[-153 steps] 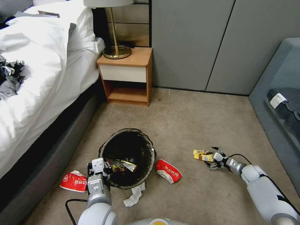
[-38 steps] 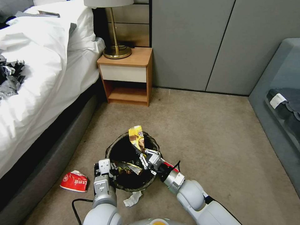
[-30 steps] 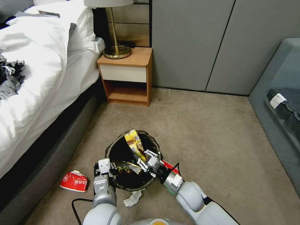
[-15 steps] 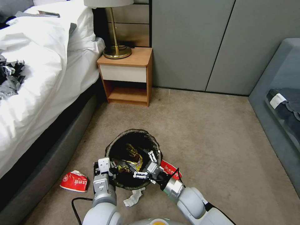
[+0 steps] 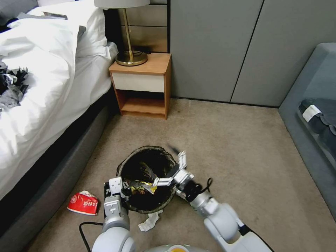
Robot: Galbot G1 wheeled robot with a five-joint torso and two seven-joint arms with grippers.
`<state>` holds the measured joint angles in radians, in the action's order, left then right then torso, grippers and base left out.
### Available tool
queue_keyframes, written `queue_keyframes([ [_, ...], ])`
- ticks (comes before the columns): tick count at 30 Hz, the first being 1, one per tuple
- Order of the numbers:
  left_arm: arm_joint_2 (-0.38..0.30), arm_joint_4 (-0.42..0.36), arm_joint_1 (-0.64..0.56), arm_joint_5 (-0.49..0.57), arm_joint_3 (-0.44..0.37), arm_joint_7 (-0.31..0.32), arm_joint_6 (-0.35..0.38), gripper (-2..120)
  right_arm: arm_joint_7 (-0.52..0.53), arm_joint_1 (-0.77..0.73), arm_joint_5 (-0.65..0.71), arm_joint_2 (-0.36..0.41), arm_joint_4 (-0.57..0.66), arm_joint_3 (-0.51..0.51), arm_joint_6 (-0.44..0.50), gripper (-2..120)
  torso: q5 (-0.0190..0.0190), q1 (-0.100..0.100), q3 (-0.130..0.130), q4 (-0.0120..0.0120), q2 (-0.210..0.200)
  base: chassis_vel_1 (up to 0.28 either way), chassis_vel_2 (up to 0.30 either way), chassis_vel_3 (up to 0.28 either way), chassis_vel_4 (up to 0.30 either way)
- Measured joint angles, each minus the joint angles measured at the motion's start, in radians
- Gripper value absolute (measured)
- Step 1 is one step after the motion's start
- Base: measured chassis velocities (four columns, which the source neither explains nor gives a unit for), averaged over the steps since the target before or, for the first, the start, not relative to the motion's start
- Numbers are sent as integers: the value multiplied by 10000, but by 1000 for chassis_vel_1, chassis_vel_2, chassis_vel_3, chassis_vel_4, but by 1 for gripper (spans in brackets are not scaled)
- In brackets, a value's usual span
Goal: Pick up the trash bin, then pick up the garbage from the floor and place it into the trash bin.
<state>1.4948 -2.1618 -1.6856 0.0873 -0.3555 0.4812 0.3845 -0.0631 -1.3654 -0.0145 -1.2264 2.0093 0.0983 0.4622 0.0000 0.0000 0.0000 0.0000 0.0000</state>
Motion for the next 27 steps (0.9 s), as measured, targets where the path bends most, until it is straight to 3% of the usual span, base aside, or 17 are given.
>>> queue_keyframes([
  [3, -59, -3, 13, 85, -162, -1, -10, 0, 705, -894, -270, 240, 887, 1182, -75, 100, 2, 1, 0, -2, 0, 0, 0, 0, 0],
  [10, -152, -24, 232, 390, -447, 58, -12, 0, 996, -2525, -116, 652, 936, 2748, 444, 100, 1, 1, 0, -1, 0, 0, 0, 0, 0],
  [19, -211, -67, 373, 585, -567, 117, 57, 0, 1040, -3195, 4, 506, 62, 3031, 730, 100, 1, 0, 0, 1, 0, 0, 0, 0, 0],
  [27, -206, -339, 249, 568, -517, 122, 70, 0, 845, -2866, 254, 485, -202, 2772, 210, 100, 0, 0, 0, -1, 0, 0, 0, 0, 0],
])
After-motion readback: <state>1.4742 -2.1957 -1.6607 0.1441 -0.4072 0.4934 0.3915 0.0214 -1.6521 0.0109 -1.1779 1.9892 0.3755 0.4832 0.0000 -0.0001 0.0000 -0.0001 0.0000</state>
